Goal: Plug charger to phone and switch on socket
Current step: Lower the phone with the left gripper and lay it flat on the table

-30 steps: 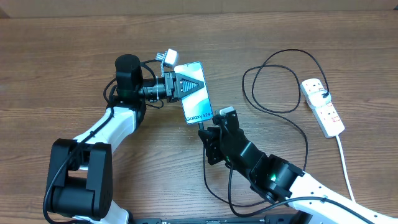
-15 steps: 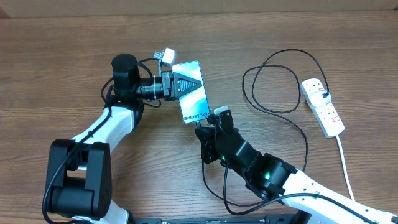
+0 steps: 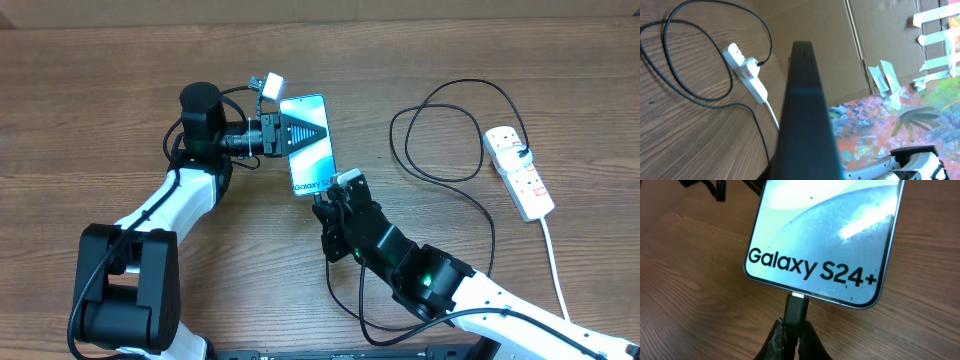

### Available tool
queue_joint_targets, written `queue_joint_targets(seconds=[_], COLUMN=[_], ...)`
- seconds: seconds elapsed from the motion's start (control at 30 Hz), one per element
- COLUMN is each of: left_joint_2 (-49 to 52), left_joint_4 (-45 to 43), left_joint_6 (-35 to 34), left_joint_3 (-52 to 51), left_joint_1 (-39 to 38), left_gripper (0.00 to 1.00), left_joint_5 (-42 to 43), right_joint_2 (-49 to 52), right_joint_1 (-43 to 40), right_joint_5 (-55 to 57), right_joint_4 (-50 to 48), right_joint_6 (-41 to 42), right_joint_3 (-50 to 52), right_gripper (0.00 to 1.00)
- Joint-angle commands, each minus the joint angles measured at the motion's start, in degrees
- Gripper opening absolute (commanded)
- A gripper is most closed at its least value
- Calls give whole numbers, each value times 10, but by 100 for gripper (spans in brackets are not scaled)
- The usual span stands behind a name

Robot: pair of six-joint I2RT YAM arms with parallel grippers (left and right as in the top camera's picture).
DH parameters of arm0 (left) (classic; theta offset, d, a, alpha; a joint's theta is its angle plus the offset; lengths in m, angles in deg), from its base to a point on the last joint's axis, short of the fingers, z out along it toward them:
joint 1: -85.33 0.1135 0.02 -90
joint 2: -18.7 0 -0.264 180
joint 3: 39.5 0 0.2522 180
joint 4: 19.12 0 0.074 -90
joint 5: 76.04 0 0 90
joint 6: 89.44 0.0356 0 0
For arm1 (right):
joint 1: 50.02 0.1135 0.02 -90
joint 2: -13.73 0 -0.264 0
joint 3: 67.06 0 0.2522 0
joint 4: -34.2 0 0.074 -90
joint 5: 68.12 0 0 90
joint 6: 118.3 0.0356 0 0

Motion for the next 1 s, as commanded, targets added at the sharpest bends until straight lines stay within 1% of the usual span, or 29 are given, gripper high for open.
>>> queue_joint_targets(seconds=[0.0,0.2,0.37,0.43,0.5,0.6,0.67,0.73,0.8,0.83,0.87,0.9,0.97], left_joint_2=[-2,-2,-2,-2,-2,-2,-2,-2,-2,-2,-2,-2,-2], left_joint_4=[11,24,54,54,54,67,97,152,215,252,285,316,349], left_joint_6=[34,66,89,89,89,97,117,141,179,201,218,240,283], left_joint_3=[-19,-23,-23,-23,-23,-23,-23,-23,-23,-23,-23,-23,-23], left_joint_1=[-56,-76,-72,-68,-60,-52,-53,-57,-63,-66,-69,-71,-72], left_gripper=[4,4,4,4,4,4,4,4,4,4,4,4,4], left_joint_5=[76,77,61,42,20,-22,-64,-122,-181,-217,-249,-275,-283], right_joint_2=[-14,-14,-15,-18,-24,-44,-65,-86,-106,-115,-122,-129,-134], right_joint_1=[-10,-10,-10,-10,-10,-10,-10,-10,-11,-12,-15,-19,-31], right_joint_5=[47,47,47,47,46,47,47,47,52,52,51,51,51], right_joint_4=[-91,-76,-5,30,68,129,173,219,263,283,304,324,354], right_joint_6=[-15,-15,8,21,33,38,48,54,78,82,82,82,83], right_joint_3=[-85,-107,-107,-107,-107,-107,-107,-107,-107,-107,-107,-107,-107], right_gripper=[4,4,4,8,14,29,33,46,54,61,75,85,97])
